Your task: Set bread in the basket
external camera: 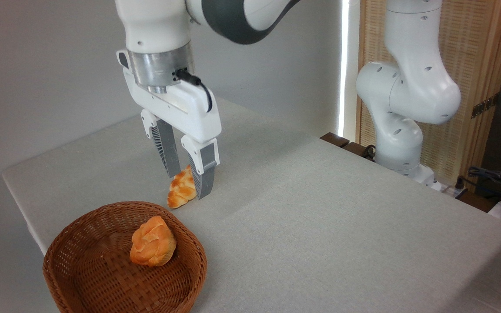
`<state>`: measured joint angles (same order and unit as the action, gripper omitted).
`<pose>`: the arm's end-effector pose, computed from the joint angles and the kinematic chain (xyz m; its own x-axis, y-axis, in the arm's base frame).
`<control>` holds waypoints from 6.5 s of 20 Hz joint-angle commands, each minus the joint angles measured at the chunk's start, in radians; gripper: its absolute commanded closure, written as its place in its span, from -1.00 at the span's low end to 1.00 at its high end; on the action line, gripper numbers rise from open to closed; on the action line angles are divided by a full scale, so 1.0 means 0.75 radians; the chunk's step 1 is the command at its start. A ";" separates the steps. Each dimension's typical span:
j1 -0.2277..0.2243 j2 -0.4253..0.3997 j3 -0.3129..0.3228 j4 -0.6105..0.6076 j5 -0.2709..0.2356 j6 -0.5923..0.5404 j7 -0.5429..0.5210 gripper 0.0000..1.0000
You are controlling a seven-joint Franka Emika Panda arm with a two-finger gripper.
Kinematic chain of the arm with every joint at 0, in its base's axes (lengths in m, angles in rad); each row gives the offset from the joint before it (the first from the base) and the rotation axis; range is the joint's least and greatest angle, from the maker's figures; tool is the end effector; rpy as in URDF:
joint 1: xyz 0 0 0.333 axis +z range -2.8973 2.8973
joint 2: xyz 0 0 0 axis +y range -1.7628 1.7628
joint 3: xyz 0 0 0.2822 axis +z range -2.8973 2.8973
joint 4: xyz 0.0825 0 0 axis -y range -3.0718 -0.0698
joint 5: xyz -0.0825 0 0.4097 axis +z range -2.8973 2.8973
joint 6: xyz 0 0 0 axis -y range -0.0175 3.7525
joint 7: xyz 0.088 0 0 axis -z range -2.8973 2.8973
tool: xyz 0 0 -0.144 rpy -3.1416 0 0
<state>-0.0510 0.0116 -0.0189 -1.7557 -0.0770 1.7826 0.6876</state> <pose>0.5918 -0.0508 0.4729 0.7369 -0.6734 0.0594 -0.6759 -0.7353 0.0492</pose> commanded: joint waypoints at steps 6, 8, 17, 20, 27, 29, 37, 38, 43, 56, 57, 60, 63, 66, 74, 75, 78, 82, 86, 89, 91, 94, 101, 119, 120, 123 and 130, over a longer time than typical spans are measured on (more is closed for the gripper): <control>-0.138 -0.040 -0.038 -0.209 -0.061 0.186 -0.254 -1.00; -0.202 -0.046 -0.038 -0.279 -0.061 0.269 -0.397 -1.00; -0.359 -0.005 -0.038 -0.351 -0.128 0.360 -0.710 -1.00; -0.380 0.031 -0.038 -0.355 -0.126 0.364 -0.733 -1.00; -0.431 0.089 -0.038 -0.359 -0.118 0.362 -0.731 -1.00; -0.433 0.093 -0.038 -0.361 -0.110 0.358 -0.729 -1.00; -0.429 0.093 -0.038 -0.379 -0.108 0.341 -0.651 0.09; -0.429 0.093 -0.038 -0.379 -0.108 0.341 -0.651 0.09; -0.429 0.095 -0.038 -0.377 -0.110 0.341 -0.649 0.08; -0.398 -0.109 0.023 -0.345 -0.100 0.235 -0.533 0.04; -0.398 -0.122 0.050 -0.328 -0.100 0.235 -0.508 0.03; -0.398 -0.130 0.109 -0.271 -0.100 0.262 -0.408 -0.02; -0.396 -0.126 0.150 -0.255 -0.100 0.359 -0.322 -0.04; -0.396 -0.118 0.199 -0.252 -0.104 0.427 -0.163 -0.10; -0.390 0.029 0.246 -0.252 -0.102 0.895 -0.097 -0.78; -0.390 0.054 0.260 -0.252 -0.102 0.952 -0.097 -0.90; -0.390 0.099 0.262 -0.252 -0.104 1.029 -0.099 -1.00; -0.390 0.118 0.269 -0.252 -0.102 1.031 -0.099 -1.00; -0.390 0.142 0.269 -0.252 -0.102 1.031 -0.101 -1.00; -0.390 0.142 0.269 -0.252 -0.100 1.031 -0.099 -1.00; -0.388 0.142 0.269 -0.252 -0.102 1.031 -0.101 -1.00; -0.388 0.140 0.269 -0.250 -0.104 1.029 -0.121 -1.00; -0.390 0.122 0.299 -0.165 -0.061 0.813 -0.168 -1.00; -0.392 -0.038 0.299 -0.019 -0.022 0.033 -0.168 -1.00; -0.394 -0.048 0.299 -0.017 -0.022 0.033 -0.172 -1.00; -0.394 -0.052 0.295 -0.015 -0.018 0.033 -0.174 -1.00; -0.378 -0.081 0.320 -0.001 -0.016 0.031 -0.183 -1.00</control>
<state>-0.3379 -0.0361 0.2100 -1.7677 -0.1052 1.8275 0.5715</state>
